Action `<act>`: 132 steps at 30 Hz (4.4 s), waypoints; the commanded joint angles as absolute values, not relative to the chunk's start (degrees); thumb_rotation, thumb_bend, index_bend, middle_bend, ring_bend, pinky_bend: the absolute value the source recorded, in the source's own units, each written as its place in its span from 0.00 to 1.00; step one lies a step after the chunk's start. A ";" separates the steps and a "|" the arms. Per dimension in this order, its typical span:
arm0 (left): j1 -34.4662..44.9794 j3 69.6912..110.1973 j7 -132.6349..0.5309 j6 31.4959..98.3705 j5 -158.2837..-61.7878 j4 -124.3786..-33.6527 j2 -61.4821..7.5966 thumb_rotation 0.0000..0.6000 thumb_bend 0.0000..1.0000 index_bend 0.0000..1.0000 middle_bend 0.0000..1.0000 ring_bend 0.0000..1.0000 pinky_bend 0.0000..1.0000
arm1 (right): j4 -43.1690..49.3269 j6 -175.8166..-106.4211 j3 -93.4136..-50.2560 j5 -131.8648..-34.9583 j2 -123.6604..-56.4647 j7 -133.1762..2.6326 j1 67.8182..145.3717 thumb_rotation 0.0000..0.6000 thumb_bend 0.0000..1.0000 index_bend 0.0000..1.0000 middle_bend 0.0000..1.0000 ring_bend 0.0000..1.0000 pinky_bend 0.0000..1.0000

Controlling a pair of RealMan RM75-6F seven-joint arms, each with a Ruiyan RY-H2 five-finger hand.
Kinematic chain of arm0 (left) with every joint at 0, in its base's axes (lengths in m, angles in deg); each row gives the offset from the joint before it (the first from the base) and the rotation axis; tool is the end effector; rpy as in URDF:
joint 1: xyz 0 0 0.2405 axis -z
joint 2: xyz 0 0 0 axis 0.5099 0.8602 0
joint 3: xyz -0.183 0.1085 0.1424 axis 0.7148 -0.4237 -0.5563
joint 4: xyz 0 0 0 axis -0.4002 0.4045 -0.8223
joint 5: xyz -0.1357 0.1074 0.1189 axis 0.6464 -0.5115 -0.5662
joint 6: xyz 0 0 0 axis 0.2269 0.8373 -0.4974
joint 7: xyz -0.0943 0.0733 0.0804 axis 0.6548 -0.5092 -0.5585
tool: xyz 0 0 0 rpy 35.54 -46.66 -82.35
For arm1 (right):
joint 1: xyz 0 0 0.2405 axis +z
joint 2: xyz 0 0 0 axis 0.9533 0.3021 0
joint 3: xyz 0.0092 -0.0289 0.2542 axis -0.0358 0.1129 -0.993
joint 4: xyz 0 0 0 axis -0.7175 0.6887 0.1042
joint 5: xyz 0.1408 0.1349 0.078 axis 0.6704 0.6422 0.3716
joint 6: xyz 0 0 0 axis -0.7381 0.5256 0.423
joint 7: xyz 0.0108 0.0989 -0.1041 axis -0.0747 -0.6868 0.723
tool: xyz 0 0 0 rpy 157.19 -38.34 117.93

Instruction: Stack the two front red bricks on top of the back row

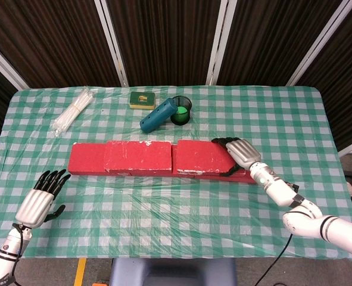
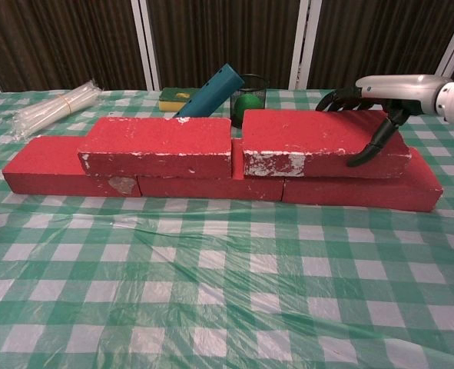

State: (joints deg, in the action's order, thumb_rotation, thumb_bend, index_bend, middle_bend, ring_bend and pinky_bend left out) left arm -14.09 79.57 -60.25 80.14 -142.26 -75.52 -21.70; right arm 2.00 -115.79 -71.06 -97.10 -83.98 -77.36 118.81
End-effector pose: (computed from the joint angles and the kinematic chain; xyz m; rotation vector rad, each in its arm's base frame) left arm -0.3198 0.2337 0.0864 -1.7246 -0.7781 -0.9178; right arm -0.1930 -0.3999 0.0452 1.9165 -1.1300 0.8689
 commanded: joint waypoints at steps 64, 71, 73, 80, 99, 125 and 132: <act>-13.34 79.76 -59.11 77.34 -140.97 -76.05 -21.47 1.00 0.32 0.00 0.00 0.00 0.01 | 1.07 -114.70 -70.16 -93.30 -86.80 -71.38 120.65 0.87 0.16 0.00 0.10 0.10 0.32; -13.35 79.75 -58.69 77.51 -141.05 -75.81 -21.49 1.00 0.32 0.00 0.00 0.00 0.01 | 2.01 -114.65 -69.90 -93.24 -85.81 -70.68 120.59 0.85 0.15 0.00 0.09 0.09 0.31; -13.37 79.81 -58.69 77.58 -141.00 -75.87 -21.47 1.00 0.32 0.00 0.00 0.00 0.01 | 2.22 -114.77 -69.89 -93.32 -85.61 -70.73 120.53 0.84 0.15 0.00 0.08 0.09 0.30; -13.59 79.62 -59.24 78.21 -141.42 -76.26 -21.33 1.00 0.32 0.00 0.00 0.00 0.01 | 6.98 -122.33 -69.33 -98.33 -81.12 -74.16 116.91 0.84 0.15 0.00 0.04 0.02 0.22; -13.90 79.59 -61.71 78.53 -141.53 -78.03 -21.41 1.00 0.32 0.00 0.00 0.00 0.01 | -6.38 -130.32 -62.24 -106.89 -77.98 -84.67 107.86 0.59 0.55 0.28 0.02 0.00 0.11; -13.88 80.03 -61.99 77.70 -140.43 -77.34 -21.47 1.00 0.32 0.00 0.00 0.00 0.01 | -9.70 -122.06 -64.77 -104.27 -85.86 -81.63 113.88 0.59 0.59 0.29 0.02 0.00 0.11; -13.85 80.03 -61.98 77.64 -140.45 -77.28 -21.50 1.00 0.32 0.00 0.00 0.00 0.01 | -9.53 -122.92 -64.60 -104.37 -85.70 -81.26 113.55 0.59 0.59 0.28 0.02 0.00 0.11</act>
State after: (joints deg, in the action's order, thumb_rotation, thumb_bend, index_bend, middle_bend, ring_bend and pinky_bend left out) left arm -13.85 80.03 -61.97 77.64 -140.45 -77.28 -21.49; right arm -9.60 -122.76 -64.66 -104.34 -85.81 -81.33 113.68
